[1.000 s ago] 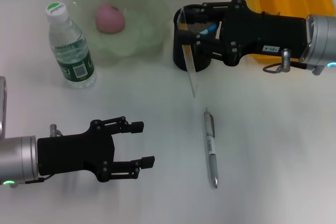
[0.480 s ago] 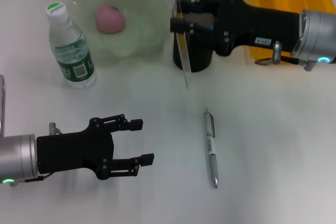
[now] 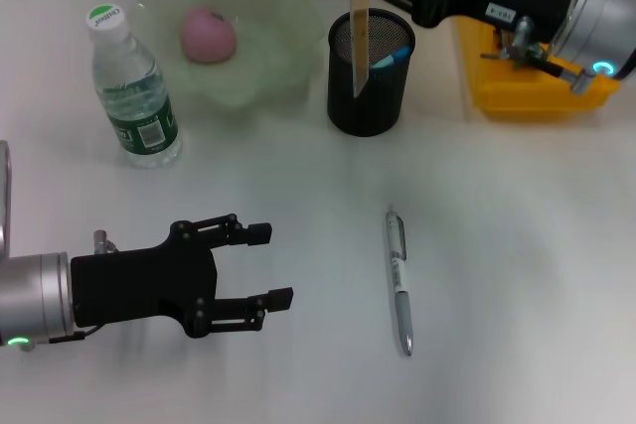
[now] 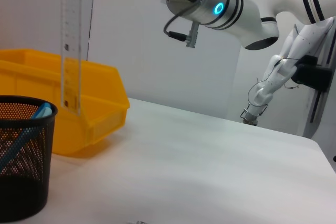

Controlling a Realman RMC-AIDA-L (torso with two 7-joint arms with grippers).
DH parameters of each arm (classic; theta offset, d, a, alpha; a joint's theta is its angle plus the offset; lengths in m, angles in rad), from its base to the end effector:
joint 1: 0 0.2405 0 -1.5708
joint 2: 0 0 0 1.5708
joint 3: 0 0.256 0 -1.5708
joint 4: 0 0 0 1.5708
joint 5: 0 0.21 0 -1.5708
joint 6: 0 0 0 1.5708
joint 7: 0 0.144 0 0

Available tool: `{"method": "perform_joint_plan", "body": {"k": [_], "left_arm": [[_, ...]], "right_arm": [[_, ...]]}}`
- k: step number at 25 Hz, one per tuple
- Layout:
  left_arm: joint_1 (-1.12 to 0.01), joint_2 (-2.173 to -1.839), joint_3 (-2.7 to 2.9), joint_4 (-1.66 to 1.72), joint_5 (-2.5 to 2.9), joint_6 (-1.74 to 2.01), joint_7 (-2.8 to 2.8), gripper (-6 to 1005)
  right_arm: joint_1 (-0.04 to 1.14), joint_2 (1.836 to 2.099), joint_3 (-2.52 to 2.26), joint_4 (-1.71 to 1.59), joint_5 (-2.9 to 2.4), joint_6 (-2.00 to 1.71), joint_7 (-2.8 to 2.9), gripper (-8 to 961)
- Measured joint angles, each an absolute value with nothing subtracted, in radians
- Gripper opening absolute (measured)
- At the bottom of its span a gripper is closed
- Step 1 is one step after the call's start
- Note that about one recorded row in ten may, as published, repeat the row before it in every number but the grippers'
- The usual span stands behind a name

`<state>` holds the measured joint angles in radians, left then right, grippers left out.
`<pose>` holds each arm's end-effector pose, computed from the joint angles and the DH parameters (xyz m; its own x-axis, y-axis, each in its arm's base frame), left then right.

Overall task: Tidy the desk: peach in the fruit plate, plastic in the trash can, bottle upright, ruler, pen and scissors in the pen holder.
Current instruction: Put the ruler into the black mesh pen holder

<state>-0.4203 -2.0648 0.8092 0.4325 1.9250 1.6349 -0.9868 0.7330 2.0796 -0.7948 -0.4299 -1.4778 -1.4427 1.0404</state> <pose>-0.2890 0.2619 -0.0395 0.8201 0.2163 0.5298 0.2988 -0.9515 -0.0739 0.1699 0.3900 -0.0057 0.6478 0.0438 -0.7606 -0.3049 -0.9000 -0.3115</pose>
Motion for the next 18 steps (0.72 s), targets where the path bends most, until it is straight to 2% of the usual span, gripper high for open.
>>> {"method": "perform_joint_plan", "body": {"k": [18], "left_arm": [[-0.421, -2.065, 0.808, 0.433, 1.916, 1.634, -0.983, 797]], "right_arm": [[0.775, 2.082, -0.796, -0.412, -1.416, -1.340, 0.998, 401]]}}
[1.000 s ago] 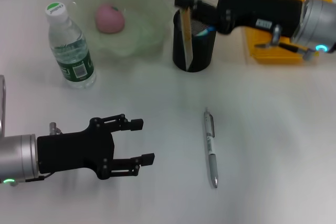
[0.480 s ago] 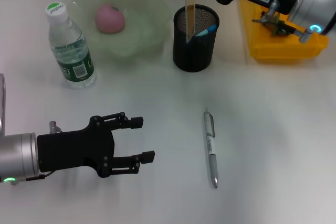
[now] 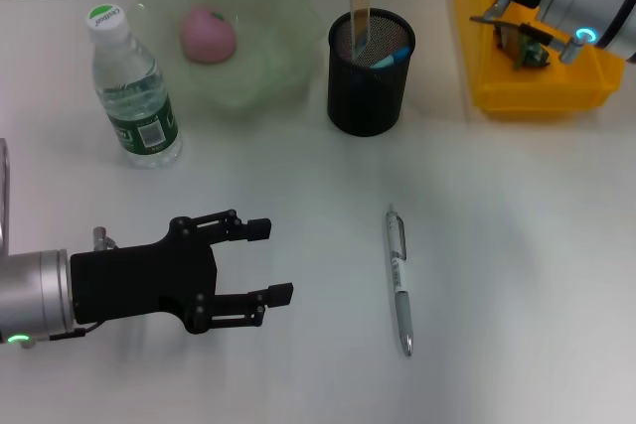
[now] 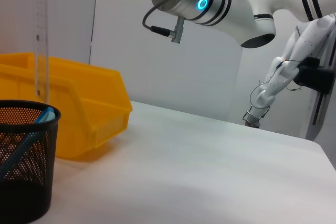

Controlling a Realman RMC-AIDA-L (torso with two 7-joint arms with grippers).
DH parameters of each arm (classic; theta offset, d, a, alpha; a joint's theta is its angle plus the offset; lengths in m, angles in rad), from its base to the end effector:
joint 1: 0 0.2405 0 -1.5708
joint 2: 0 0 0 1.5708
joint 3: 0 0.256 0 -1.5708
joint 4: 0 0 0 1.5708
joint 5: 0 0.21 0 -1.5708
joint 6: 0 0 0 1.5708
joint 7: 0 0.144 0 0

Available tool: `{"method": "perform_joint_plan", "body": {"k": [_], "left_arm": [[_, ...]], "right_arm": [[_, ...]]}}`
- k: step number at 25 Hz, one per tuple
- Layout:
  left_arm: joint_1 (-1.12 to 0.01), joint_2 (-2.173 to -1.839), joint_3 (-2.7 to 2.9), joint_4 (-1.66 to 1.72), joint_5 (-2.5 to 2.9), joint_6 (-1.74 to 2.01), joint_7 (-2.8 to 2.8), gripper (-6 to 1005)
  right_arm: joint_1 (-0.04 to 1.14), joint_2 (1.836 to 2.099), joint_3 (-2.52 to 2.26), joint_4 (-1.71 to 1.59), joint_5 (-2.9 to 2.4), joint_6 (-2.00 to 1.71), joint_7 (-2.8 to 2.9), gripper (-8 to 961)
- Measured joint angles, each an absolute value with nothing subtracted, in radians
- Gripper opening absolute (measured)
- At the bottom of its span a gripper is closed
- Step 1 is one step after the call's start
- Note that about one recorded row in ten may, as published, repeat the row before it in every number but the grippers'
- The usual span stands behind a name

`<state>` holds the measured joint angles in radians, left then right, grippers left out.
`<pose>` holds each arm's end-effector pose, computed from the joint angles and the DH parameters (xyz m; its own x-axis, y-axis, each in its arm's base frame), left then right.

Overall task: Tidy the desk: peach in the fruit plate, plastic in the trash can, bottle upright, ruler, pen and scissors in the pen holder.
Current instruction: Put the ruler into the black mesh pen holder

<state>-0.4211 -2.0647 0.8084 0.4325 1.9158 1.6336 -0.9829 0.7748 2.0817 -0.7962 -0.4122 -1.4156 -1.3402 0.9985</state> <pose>-0.2883 0.2633 -0.0387 0.8180 0.2098 0.5356 0.2977 -0.9511 -0.0821 0.1606 0.4100 -0.0041 0.6526 0.0790 -0.7535 -0.3412 -0.8573 -0.3854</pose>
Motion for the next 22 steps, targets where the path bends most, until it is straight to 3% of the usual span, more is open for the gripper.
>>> {"method": "perform_joint_plan", "body": {"k": [22], "left_arm": [[-0.386, -2.068, 0.639, 0.331, 1.767, 1.610, -0.853, 797]], "right_arm": [[0.792, 2.084, -0.795, -0.373, -1.386, -1.273, 0.910, 409]]}}
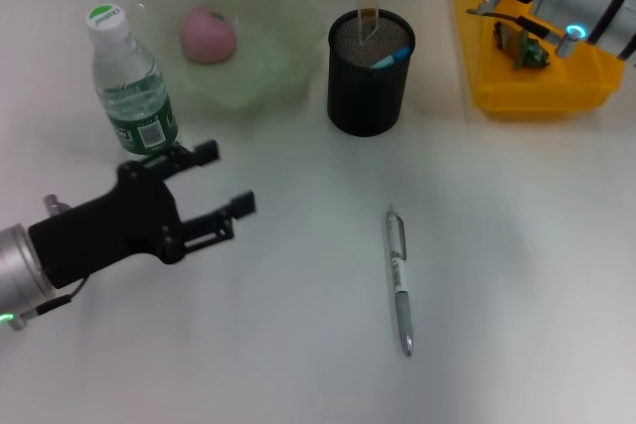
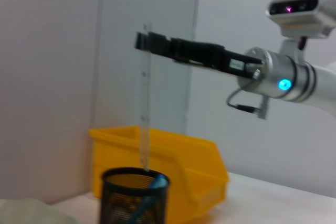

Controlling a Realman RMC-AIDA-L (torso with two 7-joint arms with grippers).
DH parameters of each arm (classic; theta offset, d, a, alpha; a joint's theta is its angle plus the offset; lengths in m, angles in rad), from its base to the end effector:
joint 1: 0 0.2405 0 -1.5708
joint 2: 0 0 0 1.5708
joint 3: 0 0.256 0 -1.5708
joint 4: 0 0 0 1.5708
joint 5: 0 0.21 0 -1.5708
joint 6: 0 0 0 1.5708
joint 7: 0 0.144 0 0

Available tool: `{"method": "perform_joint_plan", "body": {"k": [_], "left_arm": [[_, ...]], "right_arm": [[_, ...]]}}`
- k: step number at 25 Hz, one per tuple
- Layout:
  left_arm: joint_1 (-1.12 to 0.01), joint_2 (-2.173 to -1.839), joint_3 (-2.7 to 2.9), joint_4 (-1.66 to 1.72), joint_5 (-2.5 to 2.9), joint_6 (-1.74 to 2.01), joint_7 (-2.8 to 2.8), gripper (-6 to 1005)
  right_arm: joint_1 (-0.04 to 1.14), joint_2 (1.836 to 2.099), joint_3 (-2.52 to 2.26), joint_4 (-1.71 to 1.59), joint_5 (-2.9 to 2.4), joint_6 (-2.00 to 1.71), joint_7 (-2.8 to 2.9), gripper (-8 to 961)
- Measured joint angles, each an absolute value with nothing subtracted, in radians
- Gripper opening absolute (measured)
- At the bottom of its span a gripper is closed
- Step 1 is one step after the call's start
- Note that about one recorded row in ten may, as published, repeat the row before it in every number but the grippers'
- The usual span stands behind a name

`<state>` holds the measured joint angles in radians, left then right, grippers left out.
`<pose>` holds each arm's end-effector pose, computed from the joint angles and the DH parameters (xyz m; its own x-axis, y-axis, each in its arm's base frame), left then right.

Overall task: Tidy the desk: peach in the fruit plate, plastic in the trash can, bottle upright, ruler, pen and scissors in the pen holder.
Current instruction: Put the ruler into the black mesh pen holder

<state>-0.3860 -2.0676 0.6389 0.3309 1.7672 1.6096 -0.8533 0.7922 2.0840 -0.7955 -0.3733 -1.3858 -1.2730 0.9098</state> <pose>-0.2987 0.2693 -0.0239 0.7082 0.1334 0.6933 0.4324 -0.8583 -0.2765 0.1631 0.4177 -0.0097 0.6826 0.1118 -0.7222 -0.3454 -0.8216 -0.4536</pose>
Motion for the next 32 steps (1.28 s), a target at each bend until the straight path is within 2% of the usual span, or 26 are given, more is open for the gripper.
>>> {"method": "perform_joint_plan", "body": {"k": [9, 32], "left_arm": [[-0.367, -2.071, 0.450, 0.181, 1.764, 1.574, -0.654, 797], [-0.371, -2.069, 0.442, 0.157, 1.764, 1.589, -0.637, 797]], "right_arm": [[0.823, 2.086, -0.804, -0.322, -1.370, -1.212, 0.840, 413], [0.868, 2.090, -0.805, -0.232, -1.368, -1.096, 0.808, 422]]}}
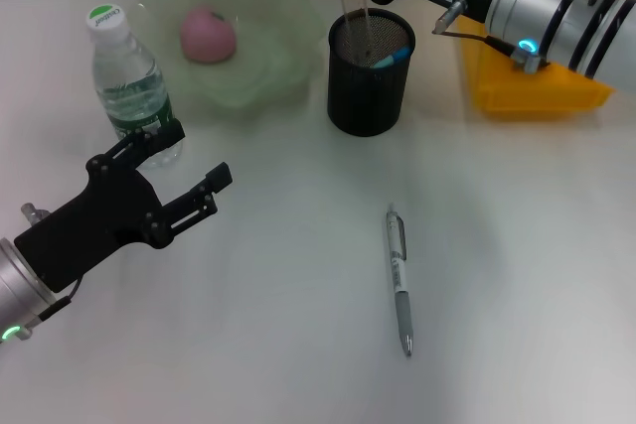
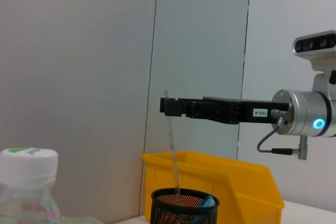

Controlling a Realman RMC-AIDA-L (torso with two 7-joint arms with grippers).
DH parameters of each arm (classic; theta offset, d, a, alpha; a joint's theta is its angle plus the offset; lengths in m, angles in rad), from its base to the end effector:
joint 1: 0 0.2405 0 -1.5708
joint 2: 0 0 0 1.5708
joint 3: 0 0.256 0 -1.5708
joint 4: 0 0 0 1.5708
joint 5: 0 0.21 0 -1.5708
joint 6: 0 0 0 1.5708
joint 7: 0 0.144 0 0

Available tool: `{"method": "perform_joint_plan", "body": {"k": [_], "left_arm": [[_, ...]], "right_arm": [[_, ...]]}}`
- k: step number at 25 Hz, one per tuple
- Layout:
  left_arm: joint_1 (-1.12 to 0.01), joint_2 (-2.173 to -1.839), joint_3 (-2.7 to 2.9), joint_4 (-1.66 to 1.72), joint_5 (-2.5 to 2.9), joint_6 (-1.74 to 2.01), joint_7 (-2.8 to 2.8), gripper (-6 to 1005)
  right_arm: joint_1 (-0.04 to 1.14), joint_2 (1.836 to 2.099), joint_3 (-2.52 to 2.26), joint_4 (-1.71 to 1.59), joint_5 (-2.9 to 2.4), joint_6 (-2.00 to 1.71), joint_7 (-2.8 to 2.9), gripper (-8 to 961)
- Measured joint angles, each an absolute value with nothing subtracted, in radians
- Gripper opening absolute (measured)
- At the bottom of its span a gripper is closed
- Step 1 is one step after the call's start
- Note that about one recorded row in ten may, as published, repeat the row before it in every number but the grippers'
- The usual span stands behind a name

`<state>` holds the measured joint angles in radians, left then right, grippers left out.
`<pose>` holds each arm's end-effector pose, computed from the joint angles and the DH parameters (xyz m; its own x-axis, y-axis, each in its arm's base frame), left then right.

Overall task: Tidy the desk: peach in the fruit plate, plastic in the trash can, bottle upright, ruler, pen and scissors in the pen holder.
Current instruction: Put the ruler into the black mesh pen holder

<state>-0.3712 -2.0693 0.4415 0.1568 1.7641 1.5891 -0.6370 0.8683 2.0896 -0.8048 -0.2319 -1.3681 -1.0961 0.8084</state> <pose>-0.3087 0.2596 -0.0309 0.6640 0.0465 0.7463 0.5102 -0.7577 -0.4068 0.1666 0.4301 -0.0418 0.7594 0.0410 -0.6493 -0.3812 -0.7807 -0.4952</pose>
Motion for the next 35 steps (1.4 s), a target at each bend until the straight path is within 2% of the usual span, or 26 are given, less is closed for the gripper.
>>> {"method": "perform_joint_plan", "body": {"k": [32, 35], "left_arm": [[-0.371, -2.068, 0.436, 0.166, 1.764, 1.608, -0.643, 797], [-0.370, -2.068, 0.436, 0.166, 1.764, 1.609, -0.643, 797]], "right_arm": [[0.857, 2.089, -0.800, -0.231, -1.368, -1.079, 0.849, 435], [0.857, 2.088, -0.803, -0.232, -1.368, -1.079, 0.854, 553]]}}
